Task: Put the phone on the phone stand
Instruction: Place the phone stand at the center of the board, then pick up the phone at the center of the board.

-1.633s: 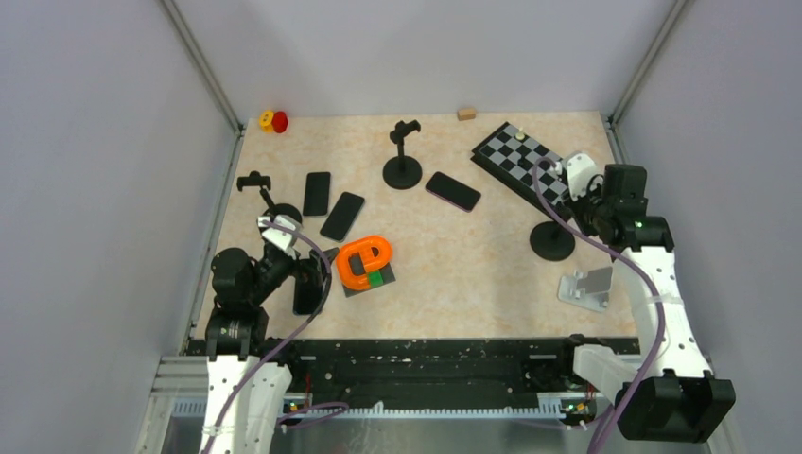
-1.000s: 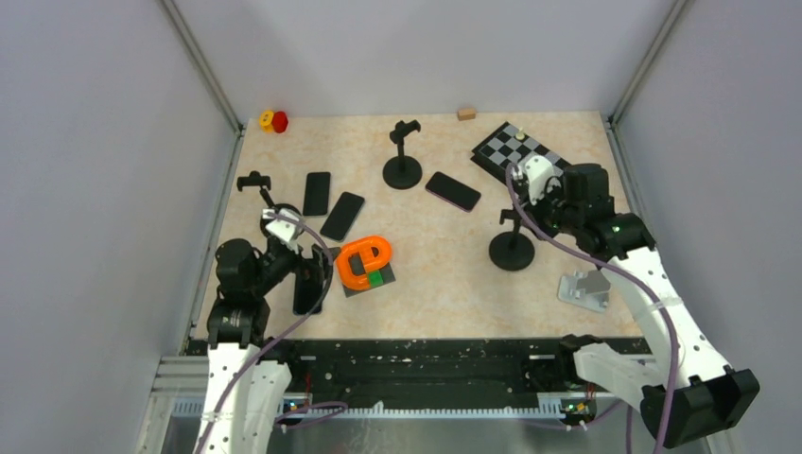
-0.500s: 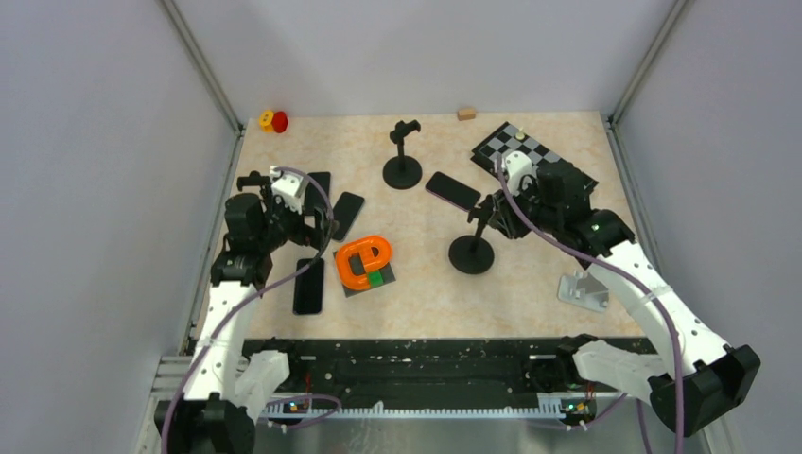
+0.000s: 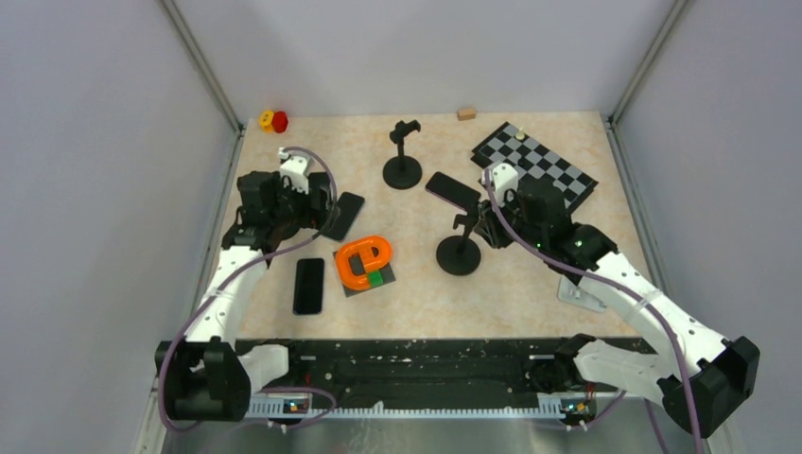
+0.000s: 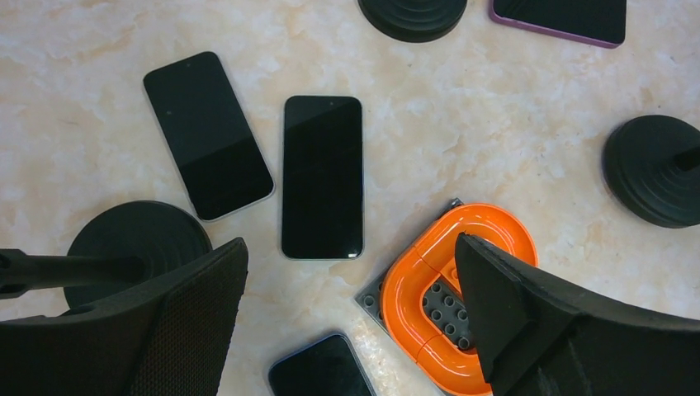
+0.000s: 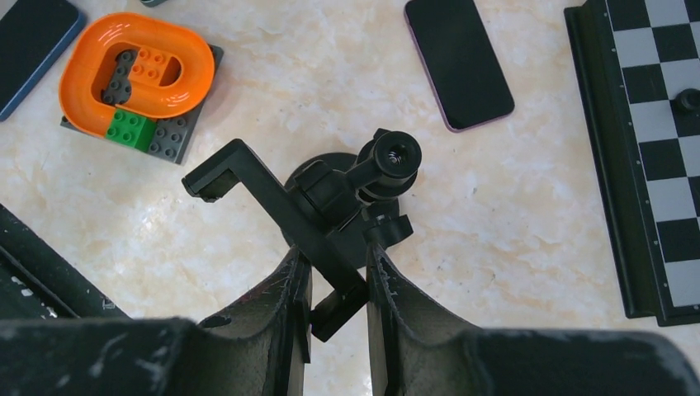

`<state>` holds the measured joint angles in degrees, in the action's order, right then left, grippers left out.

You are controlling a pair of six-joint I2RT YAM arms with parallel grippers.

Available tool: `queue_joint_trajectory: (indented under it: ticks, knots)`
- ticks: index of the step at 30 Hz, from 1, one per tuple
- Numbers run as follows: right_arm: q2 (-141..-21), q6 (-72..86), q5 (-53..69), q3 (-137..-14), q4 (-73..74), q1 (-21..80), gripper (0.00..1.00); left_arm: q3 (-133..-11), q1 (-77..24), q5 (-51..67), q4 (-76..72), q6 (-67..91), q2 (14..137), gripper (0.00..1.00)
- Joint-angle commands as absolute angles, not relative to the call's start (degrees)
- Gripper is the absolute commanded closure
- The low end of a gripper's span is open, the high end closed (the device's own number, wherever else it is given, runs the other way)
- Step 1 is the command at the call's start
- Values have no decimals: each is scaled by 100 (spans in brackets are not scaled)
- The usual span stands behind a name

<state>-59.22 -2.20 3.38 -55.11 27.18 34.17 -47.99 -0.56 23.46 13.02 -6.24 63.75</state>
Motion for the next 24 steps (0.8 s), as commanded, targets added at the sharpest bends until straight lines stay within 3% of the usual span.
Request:
queue_joint_trajectory:
  ticks: [1,6,11,13,24]
  knots:
    - [-5657,-60,255,-5389,1956,3657,91,-5036,-193,2025,971,-600,6530,1]
    - [-5559,-81,686,-5221,1958,3735,64,-5038,-235,1830,860,-635,6646,1]
    - [-5429,-314,1366,-5233,2145,3753,21,-5037,-267,1665,764,-662,6794,1]
    - [-5474,-562,1620,-5376,2474,3753,10,-5043,-287,1584,727,-662,6877,1]
    - [-4541,-1441,1361,-4924,2686,3753,2,-5664,-493,1849,1182,-1148,8016,1]
